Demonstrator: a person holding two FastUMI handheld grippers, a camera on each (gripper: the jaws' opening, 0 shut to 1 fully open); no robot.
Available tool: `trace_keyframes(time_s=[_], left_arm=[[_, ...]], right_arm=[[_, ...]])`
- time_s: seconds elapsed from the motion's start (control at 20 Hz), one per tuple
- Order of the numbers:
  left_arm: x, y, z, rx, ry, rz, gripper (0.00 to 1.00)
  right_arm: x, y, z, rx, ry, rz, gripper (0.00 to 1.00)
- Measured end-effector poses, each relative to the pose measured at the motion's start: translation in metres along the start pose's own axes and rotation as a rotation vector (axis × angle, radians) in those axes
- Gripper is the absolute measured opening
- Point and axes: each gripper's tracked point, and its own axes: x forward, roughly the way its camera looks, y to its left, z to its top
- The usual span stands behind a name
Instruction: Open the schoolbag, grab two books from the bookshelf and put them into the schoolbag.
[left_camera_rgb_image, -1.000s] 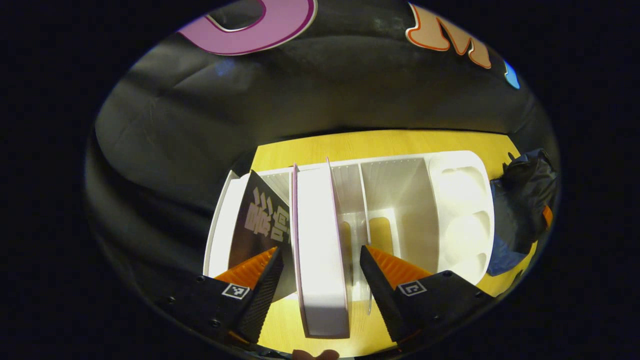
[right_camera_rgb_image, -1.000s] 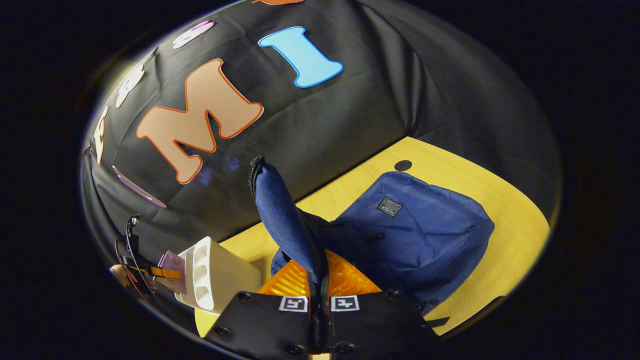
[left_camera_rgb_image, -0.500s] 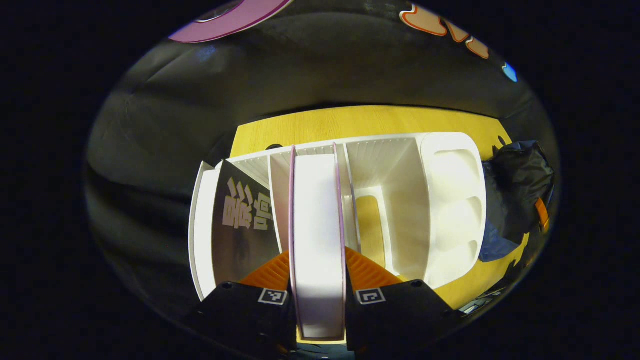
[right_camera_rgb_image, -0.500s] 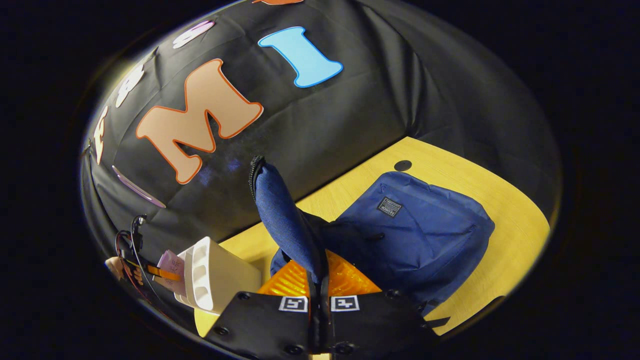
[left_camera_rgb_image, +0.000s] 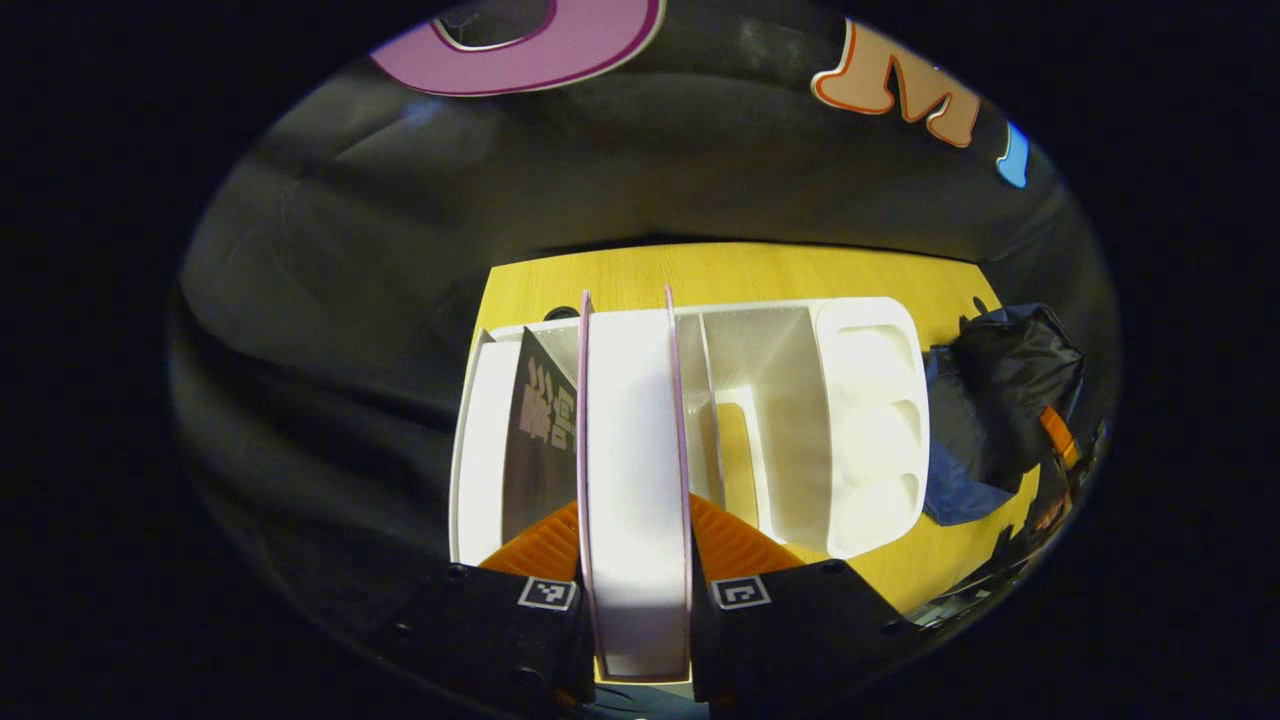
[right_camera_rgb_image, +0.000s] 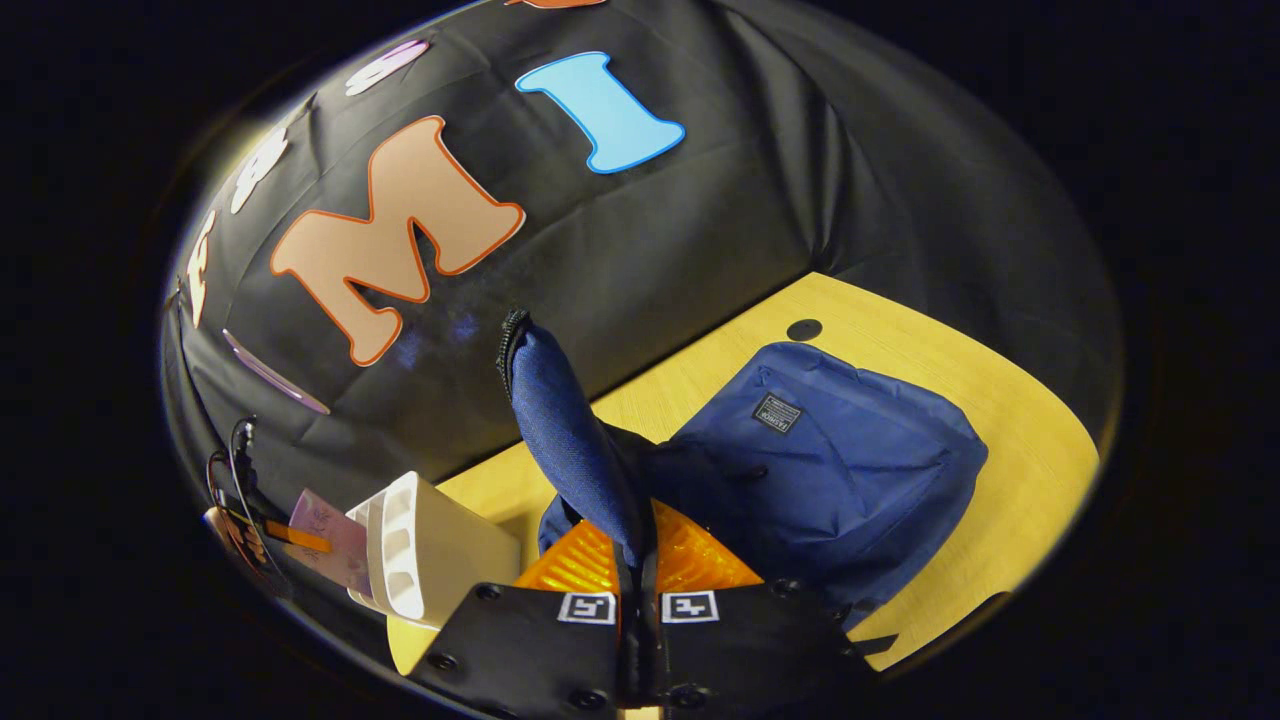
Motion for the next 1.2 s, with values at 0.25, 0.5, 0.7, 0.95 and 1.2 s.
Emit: trace_keyframes(time_s=[0.25, 0.5, 0.7, 0.95, 1.2], left_arm=[[-0.036, 0.002, 0.014, -0.045, -0.077, -0.059, 0.35], [-0.068, 0.008, 0.025, -0.107, -0.152, -0.121, 0.32], [-0.095, 0.008, 0.029, -0.209, -0.210, -0.205, 0.35], [-0.100, 0.018, 0.023, -0.353, -0.250, -0.294, 0.34], [-0.111, 0.026, 0.022, -0.559, -0.286, -0.425, 0.33]], right_arm=[[0.000, 0.000, -0.001, -0.001, 0.003, -0.003, 0.03], [0.000, 0.000, -0.001, -0.007, 0.005, -0.007, 0.03], [0.000, 0.000, -0.001, -0.005, 0.008, -0.010, 0.04], [-0.001, -0.001, -0.001, -0.013, 0.015, -0.012, 0.03], [-0.001, -0.001, -0.001, -0.017, 0.021, -0.017, 0.03]])
